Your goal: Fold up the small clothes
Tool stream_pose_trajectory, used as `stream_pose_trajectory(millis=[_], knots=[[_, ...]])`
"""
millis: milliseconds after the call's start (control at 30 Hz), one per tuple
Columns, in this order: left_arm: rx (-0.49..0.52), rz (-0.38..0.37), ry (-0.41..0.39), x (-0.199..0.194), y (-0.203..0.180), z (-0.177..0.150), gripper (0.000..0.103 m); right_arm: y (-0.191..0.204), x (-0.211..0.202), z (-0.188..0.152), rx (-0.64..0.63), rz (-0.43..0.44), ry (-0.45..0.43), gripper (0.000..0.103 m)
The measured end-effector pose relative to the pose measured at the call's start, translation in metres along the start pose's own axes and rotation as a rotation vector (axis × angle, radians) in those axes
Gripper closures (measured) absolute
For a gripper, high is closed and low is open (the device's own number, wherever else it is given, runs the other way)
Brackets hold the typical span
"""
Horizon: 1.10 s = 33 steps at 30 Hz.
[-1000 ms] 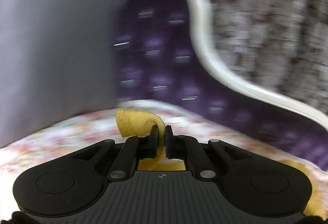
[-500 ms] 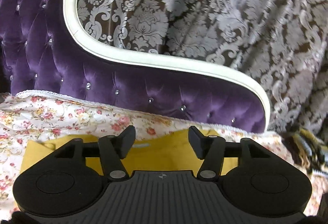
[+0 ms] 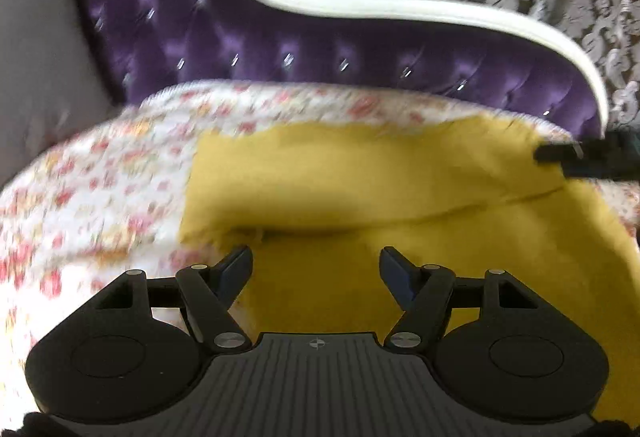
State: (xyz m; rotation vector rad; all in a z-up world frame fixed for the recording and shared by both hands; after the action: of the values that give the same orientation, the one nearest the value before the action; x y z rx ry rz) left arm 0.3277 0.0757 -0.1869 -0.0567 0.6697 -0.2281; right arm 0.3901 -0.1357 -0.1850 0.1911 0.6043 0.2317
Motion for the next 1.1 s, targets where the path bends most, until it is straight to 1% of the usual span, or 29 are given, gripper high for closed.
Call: stream_pose_trajectory(millis=[33,67,133,200,300,333,400,433,500,567,733,900,933,1000,1100], knots=[[-0.021,0.0,0.01,0.001,0.004,-0.004,0.034,0.001,0.011,0.004,-0.002,0.017,0.017,0.022],[-0.042,0.005,0.014,0.002,0.008,-0.005,0.034,0.001,0.022,0.006,0.006,0.034,0.041,0.031],[-0.082,0.004,0.016,0.001,0.015,-0.005,0.034,-0.002,0.042,0.007,0.041,0.049,0.082,0.034],[-0.107,0.0,0.012,0.0,0.02,-0.005,0.035,-0.006,0.056,0.007,0.059,0.027,0.095,0.034],[-0.116,-0.003,0.005,-0.003,0.021,-0.008,0.034,-0.008,0.069,0.006,0.054,0.02,0.11,0.036],[-0.115,-0.002,0.006,-0.003,0.021,-0.009,0.034,-0.006,0.07,0.005,0.051,0.026,0.113,0.04],[-0.113,0.0,0.005,-0.003,0.019,-0.01,0.034,-0.001,0.073,0.006,0.034,0.028,0.132,0.065],[-0.114,-0.001,0.005,-0.004,0.019,-0.009,0.034,0.002,0.074,0.006,0.035,0.032,0.15,0.091],[-0.116,-0.003,0.0,-0.003,0.019,-0.009,0.034,0.01,0.075,0.012,0.032,0.042,0.175,0.09],[-0.116,-0.005,-0.003,-0.004,0.018,-0.009,0.034,0.025,0.069,0.027,0.008,0.068,0.154,0.091],[-0.067,0.002,0.001,-0.007,0.012,-0.007,0.034,0.076,0.032,0.09,-0.011,0.222,0.071,0.091],[0.042,0.005,-0.01,-0.012,-0.005,-0.001,0.034,0.136,-0.007,0.152,-0.033,0.373,-0.001,0.091],[0.061,0.003,-0.013,-0.012,-0.009,0.0,0.034,0.147,-0.015,0.162,-0.037,0.399,-0.014,0.094],[0.085,-0.009,-0.013,-0.011,-0.015,0.001,0.034,0.167,-0.029,0.179,-0.052,0.448,-0.035,0.094],[0.115,-0.028,-0.008,-0.007,-0.023,0.005,0.034,0.189,-0.045,0.197,-0.081,0.487,-0.066,0.094]])
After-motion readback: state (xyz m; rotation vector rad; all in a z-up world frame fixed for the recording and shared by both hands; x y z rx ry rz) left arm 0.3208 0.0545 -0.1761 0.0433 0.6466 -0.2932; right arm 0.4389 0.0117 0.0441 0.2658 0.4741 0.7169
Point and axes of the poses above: each gripper's, at about its wrist camera, not at the fingertips, and x roughly the way its jaws point, y to its left, z to its top, the point moved 9 cm from there along x, roughly the way its jaws point, and after that the axes turned 9 degrees about -z, right-handed, at the moved point
